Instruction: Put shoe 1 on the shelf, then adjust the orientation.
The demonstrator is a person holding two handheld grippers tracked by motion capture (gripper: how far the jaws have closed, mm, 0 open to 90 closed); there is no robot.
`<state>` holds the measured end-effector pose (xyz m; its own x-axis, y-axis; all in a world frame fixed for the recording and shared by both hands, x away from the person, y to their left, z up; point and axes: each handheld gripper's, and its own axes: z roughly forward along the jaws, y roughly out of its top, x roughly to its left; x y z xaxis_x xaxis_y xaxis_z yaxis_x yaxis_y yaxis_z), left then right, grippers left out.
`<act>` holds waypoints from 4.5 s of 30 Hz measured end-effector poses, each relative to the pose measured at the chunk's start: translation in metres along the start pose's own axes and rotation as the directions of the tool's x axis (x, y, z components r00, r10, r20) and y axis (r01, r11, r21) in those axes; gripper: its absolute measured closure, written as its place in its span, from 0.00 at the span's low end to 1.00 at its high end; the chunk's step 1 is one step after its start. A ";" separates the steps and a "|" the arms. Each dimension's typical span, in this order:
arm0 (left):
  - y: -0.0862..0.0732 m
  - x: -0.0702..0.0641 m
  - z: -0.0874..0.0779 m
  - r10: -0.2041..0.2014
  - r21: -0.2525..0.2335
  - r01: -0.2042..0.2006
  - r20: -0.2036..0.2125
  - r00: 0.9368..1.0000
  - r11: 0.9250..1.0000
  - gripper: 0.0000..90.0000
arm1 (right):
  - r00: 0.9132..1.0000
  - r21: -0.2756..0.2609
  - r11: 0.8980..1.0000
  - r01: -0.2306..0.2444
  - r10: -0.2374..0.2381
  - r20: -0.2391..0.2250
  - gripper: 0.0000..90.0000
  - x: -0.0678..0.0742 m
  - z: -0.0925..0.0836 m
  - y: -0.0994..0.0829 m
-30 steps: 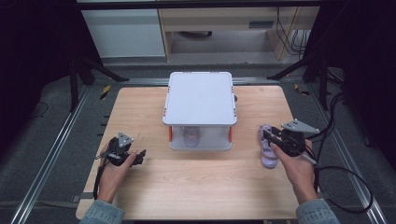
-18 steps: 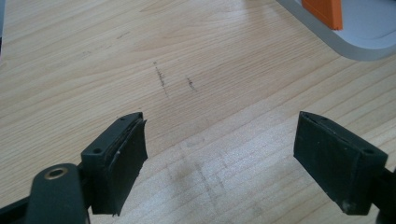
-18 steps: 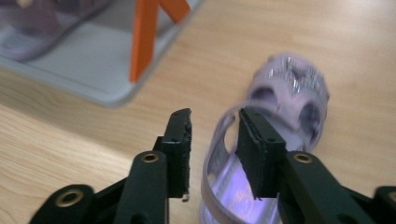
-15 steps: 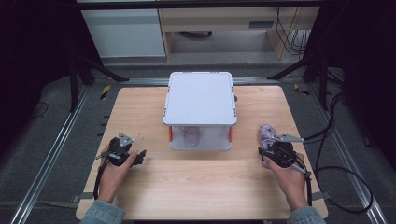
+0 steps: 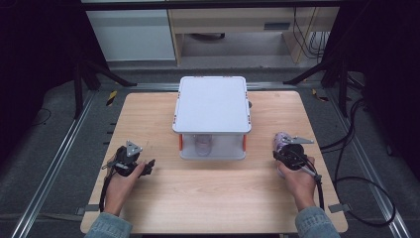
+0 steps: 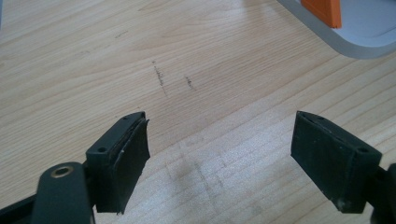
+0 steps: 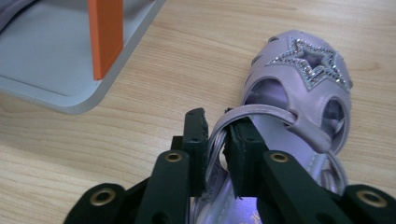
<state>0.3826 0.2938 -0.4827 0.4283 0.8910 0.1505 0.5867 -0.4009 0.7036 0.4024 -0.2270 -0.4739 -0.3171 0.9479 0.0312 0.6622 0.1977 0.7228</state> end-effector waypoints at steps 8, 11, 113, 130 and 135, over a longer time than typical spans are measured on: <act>0.000 0.000 0.000 0.001 0.003 -0.001 -0.005 1.000 1.000 0.20 | 0.998 -0.108 0.993 0.045 -0.050 -0.043 0.95 -0.005 -0.028 -0.008; 0.000 0.000 -0.001 -0.002 0.001 0.002 -0.008 1.000 1.000 0.20 | 0.995 -0.126 0.990 0.056 -0.065 -0.070 0.95 0.000 -0.037 -0.007; 0.061 -0.007 -0.043 0.019 -0.185 0.000 0.100 0.995 0.983 0.20 | 0.851 -0.159 0.983 0.088 -0.157 -0.501 0.94 0.098 -0.042 -0.027; 0.131 -0.013 -0.064 0.017 -0.245 0.044 0.240 0.971 0.969 0.23 | 0.922 -0.233 0.971 -0.052 -0.043 -0.385 0.94 0.084 -0.036 -0.012; 0.144 -0.019 -0.062 0.018 -0.250 0.046 0.250 0.968 0.967 0.32 | 0.933 -0.238 0.967 -0.092 0.001 -0.359 0.94 0.086 -0.026 -0.007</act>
<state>0.4163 0.2320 -0.3416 0.5973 0.8018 -0.0153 0.4155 -0.2931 0.8611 0.3525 -0.1532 -0.4585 -0.5390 0.7952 0.2776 0.5083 0.0443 0.8600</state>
